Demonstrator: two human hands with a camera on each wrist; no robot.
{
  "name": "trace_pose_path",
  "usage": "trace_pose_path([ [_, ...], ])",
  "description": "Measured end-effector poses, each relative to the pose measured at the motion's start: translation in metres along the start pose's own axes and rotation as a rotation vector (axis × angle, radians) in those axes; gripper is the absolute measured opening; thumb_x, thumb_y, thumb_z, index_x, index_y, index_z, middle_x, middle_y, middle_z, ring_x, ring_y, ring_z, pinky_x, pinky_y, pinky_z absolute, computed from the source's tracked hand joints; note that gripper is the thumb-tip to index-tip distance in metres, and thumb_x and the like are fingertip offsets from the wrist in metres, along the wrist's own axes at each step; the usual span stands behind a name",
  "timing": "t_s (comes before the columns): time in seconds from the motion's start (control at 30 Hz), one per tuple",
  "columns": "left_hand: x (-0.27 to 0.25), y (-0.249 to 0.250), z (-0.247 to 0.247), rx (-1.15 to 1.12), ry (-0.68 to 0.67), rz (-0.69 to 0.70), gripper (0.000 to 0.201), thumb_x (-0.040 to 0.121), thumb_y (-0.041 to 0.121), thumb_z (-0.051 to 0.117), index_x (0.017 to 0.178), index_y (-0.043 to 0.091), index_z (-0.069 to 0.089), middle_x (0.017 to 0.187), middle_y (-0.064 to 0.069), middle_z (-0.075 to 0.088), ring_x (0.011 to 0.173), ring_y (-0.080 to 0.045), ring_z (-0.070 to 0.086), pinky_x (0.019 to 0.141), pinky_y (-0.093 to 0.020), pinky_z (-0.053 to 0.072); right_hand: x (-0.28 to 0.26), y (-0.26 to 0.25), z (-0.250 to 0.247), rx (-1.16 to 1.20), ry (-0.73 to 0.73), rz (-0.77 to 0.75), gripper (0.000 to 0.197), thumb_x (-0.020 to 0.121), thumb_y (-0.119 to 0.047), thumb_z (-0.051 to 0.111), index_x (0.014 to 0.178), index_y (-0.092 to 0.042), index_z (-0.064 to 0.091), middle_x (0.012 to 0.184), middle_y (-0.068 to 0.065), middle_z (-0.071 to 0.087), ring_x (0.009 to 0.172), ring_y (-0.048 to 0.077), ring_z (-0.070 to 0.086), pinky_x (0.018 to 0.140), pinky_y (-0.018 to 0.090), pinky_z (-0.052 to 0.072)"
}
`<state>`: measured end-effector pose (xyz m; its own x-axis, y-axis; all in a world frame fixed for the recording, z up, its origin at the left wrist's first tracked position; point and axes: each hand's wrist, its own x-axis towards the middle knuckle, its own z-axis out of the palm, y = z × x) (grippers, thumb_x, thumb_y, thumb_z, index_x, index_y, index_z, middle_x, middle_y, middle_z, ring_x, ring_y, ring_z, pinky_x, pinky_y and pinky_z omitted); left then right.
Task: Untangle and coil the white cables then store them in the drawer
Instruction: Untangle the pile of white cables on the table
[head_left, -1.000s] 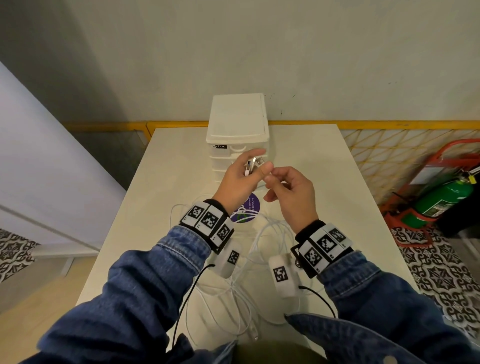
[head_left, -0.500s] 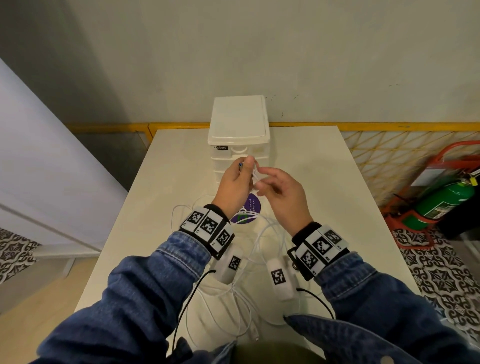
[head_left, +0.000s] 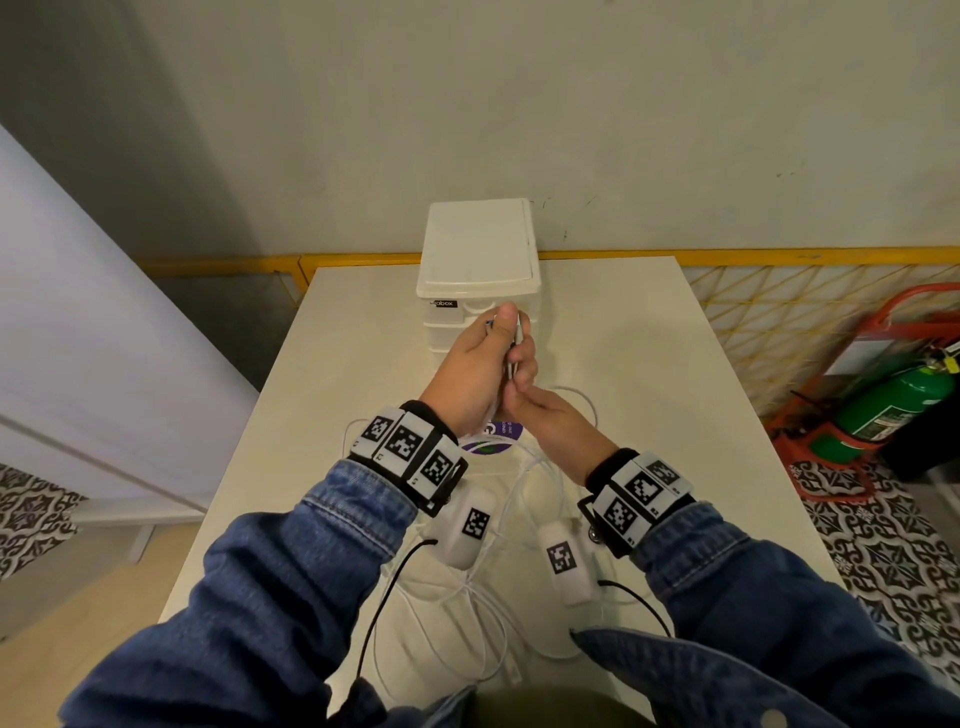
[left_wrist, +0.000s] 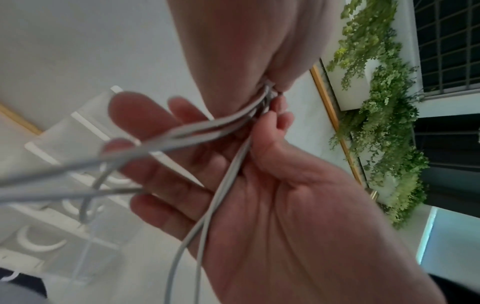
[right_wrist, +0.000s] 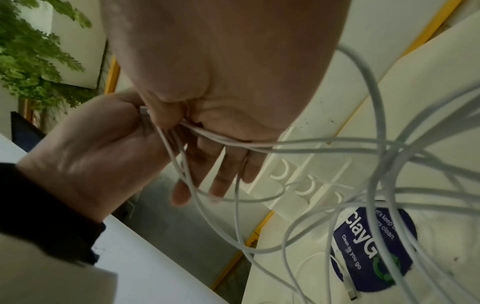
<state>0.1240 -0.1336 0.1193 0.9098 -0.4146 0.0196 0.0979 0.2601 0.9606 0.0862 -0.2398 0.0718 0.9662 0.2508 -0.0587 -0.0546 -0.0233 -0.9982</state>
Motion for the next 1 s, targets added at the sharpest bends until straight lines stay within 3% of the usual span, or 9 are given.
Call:
trace_pose_path([
  [0.13,0.002,0.006,-0.001,0.001,0.048,0.041,0.033,0.101,0.037,0.03,0.081,0.015,0.044,0.056,0.005,0.032,0.043,-0.007,0.026,0.039,-0.019,0.024,0.001,0.001,0.001,-0.196,-0.055,-0.056,0.043,0.097,-0.032,0.04,0.066,-0.012,0.06,0.068,0.002,0.061,0.073,0.009,0.058,0.08,0.02,0.044],
  [0.23,0.004,0.017,-0.008,0.001,0.083,0.121,0.035,0.101,0.037,0.027,0.079,0.015,0.042,0.055,0.008,0.03,0.044,-0.007,0.022,0.041,-0.02,0.02,0.002,0.013,-0.009,-0.32,-0.041,-0.036,0.036,0.093,-0.028,0.052,0.065,-0.007,0.06,0.066,-0.004,0.056,0.062,-0.001,0.052,0.066,0.009,0.039],
  [0.37,0.006,0.03,-0.022,-0.09,0.205,0.227,0.036,0.101,0.039,0.026,0.078,0.016,0.042,0.054,0.008,0.03,0.044,-0.007,0.022,0.042,-0.021,0.02,0.0,0.024,-0.023,-0.437,0.009,-0.069,0.031,0.094,-0.027,0.051,0.065,-0.017,0.053,0.066,-0.006,0.053,0.066,0.008,0.051,0.069,0.02,0.039],
  [0.47,0.008,0.024,-0.037,-0.168,0.394,0.249,0.034,0.101,0.038,0.031,0.081,0.015,0.045,0.055,0.004,0.031,0.044,-0.01,0.029,0.042,-0.022,0.027,0.0,0.02,-0.029,-0.397,0.107,-0.108,0.021,0.095,-0.022,0.049,0.075,-0.017,0.055,0.066,-0.009,0.051,0.06,-0.001,0.045,0.064,0.014,0.036],
  [0.67,0.009,-0.027,-0.073,-0.046,0.662,-0.054,0.015,0.09,0.016,0.062,0.093,0.003,0.053,0.055,-0.004,0.059,0.05,-0.016,0.063,0.056,-0.029,0.056,-0.002,0.011,-0.036,-0.458,0.222,-0.137,0.023,0.097,-0.019,0.043,0.096,-0.006,0.063,0.057,-0.03,0.057,0.053,-0.003,0.046,0.057,0.01,0.034],
  [0.77,0.009,-0.053,-0.088,0.011,0.7,-0.24,0.027,0.085,0.011,0.067,0.103,-0.006,0.055,0.064,-0.008,0.064,0.063,-0.021,0.063,0.056,-0.026,0.056,-0.001,0.007,-0.033,-0.511,0.191,-0.122,0.026,0.097,-0.026,0.041,0.092,-0.013,0.063,0.075,-0.019,0.062,0.068,-0.003,0.054,0.069,0.014,0.04],
  [0.87,0.004,-0.067,-0.093,0.475,0.68,-0.352,0.05,0.08,0.023,0.073,0.119,0.002,0.051,0.099,-0.007,0.059,0.093,-0.022,0.058,0.079,-0.029,0.046,0.002,0.008,-0.031,-0.605,0.167,-0.151,0.025,0.096,-0.03,0.045,0.089,-0.016,0.064,0.085,-0.003,0.069,0.077,0.01,0.059,0.075,0.024,0.044],
  [0.93,-0.001,-0.061,-0.087,0.692,0.644,-0.139,0.04,0.083,0.025,0.069,0.116,0.005,0.057,0.107,-0.006,0.059,0.103,-0.021,0.056,0.086,-0.028,0.042,0.002,0.009,-0.029,-0.67,0.145,-0.179,0.026,0.095,-0.032,0.047,0.088,-0.014,0.065,0.084,0.003,0.07,0.079,0.016,0.062,0.077,0.031,0.047],
  [1.0,-0.006,-0.044,-0.069,0.613,0.485,0.051,0.019,0.091,0.025,0.06,0.099,0.009,0.065,0.096,-0.006,0.066,0.093,-0.019,0.062,0.083,-0.03,0.047,0.004,0.01,-0.028,-0.683,0.141,-0.207,0.027,0.094,-0.032,0.048,0.085,-0.013,0.064,0.079,0.002,0.069,0.077,0.019,0.062,0.076,0.036,0.048],
])
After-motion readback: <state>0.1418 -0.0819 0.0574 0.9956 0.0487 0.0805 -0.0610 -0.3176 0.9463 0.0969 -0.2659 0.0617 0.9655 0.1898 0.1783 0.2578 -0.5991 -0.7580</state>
